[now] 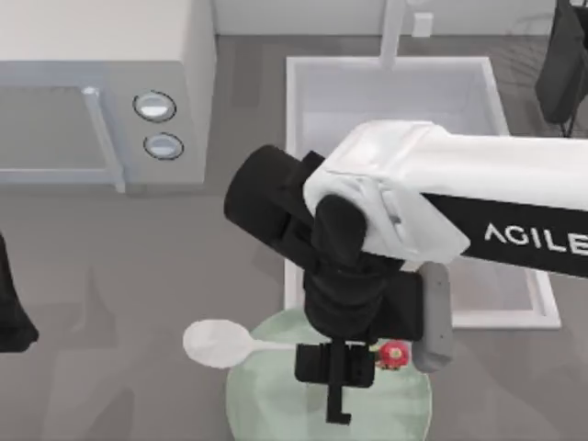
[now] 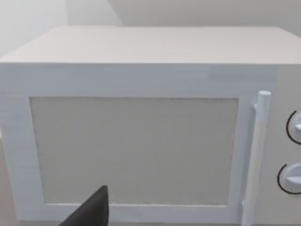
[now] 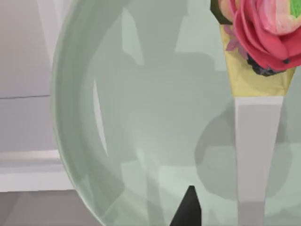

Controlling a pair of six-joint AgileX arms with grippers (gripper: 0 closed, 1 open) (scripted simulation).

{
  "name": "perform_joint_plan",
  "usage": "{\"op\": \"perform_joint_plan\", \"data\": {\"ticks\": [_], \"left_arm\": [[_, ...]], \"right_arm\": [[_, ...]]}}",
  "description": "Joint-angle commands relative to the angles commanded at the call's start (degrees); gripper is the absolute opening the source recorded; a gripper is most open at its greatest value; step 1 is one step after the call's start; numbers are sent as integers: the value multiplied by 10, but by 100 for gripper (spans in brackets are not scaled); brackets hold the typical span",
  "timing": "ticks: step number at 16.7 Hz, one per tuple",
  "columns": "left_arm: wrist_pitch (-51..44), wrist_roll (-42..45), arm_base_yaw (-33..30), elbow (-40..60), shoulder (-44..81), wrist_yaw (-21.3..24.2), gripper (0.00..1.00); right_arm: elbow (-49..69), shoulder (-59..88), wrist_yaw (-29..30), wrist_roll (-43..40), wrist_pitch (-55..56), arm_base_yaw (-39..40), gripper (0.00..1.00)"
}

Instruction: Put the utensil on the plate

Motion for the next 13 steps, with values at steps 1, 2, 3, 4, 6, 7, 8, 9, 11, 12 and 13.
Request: {"op": "perform_joint_plan", "data": {"ticks": [1,2,3,4,6,7,8,9,11,12,13], "left_arm": [[0,0,0,0,0,0,100],[0,0,0,0,0,0,100],[0,0,0,0,0,0,100],[0,0,0,0,0,0,100],[0,0,0,0,0,0,100],[0,0,0,0,0,0,100],[0,0,0,0,0,0,100],[0,0,0,0,0,0,100],[0,0,0,0,0,0,100],[0,0,0,0,0,0,100],[0,0,0,0,0,0,100]], "right_arm": [[-4,9,-1,-2,7,3,0],[-8,17,-2,-4,14,7,0],[-14,25,-3,-6,19,9,0],[-21,34,-3,-7,23,12,0],[-33,47,-3,-9,27,14,0],[-33,47,-3,-9,27,14,0],[-33,47,-3,-9,27,14,0],[-33,47,-3,-9,27,14,0],[-33,47,-3,-9,27,14,0],[-33,47,-3,-9,27,14,8],[-33,47,-3,-9,27,14,15]]}}
